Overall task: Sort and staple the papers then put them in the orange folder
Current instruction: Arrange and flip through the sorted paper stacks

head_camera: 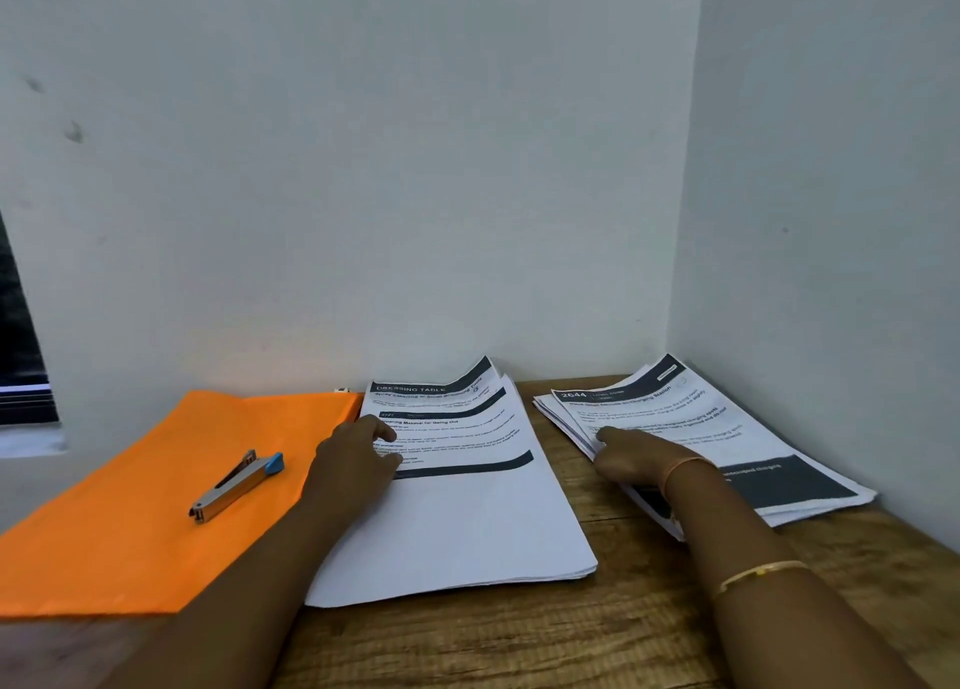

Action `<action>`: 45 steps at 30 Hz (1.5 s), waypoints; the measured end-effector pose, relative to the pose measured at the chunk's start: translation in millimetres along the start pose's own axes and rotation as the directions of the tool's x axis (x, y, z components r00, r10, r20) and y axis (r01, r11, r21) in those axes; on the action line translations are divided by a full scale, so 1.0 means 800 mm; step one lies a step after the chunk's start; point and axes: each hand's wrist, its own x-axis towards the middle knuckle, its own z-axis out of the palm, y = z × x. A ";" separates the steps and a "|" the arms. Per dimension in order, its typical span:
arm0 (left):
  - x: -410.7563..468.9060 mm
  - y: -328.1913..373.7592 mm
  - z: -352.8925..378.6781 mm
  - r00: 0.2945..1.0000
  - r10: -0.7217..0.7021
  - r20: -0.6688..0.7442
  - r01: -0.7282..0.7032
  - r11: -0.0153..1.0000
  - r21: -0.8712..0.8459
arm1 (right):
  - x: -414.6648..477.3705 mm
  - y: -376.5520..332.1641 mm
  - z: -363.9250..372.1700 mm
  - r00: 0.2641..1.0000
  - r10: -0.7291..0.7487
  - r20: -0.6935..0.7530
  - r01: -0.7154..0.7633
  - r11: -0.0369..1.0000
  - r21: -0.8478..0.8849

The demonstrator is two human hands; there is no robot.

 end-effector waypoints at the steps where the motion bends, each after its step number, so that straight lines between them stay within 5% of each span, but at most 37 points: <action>1: -0.001 -0.001 0.000 1.000 -0.007 0.006 0.007 1.000 0.011 | -0.001 -0.001 -0.002 1.000 0.005 -0.006 -0.005 1.000 -0.002; 8: -0.005 0.004 -0.008 0.996 -0.067 -0.059 0.070 0.997 0.041 | -0.012 -0.034 0.003 0.966 -0.115 -0.233 0.178 0.946 0.272; 18: -0.008 0.011 -0.013 0.996 -0.079 -0.031 0.076 0.991 -0.107 | -0.021 -0.058 0.025 0.946 -0.293 -0.138 0.320 0.912 0.256; 29: -0.003 0.011 -0.017 0.971 -0.057 -0.233 0.041 0.996 -0.076 | -0.021 -0.058 0.025 0.944 -0.280 -0.174 0.323 0.891 0.318; 39: -0.013 0.032 -0.023 0.917 0.080 -0.390 -0.178 0.959 -0.221 | -0.018 -0.058 0.019 0.926 -0.178 -0.332 0.310 0.861 0.403; 45: -0.019 0.042 -0.024 0.875 0.158 -0.458 -0.300 0.919 -0.256 | -0.024 -0.061 0.013 0.883 -0.156 -0.442 0.402 0.738 0.542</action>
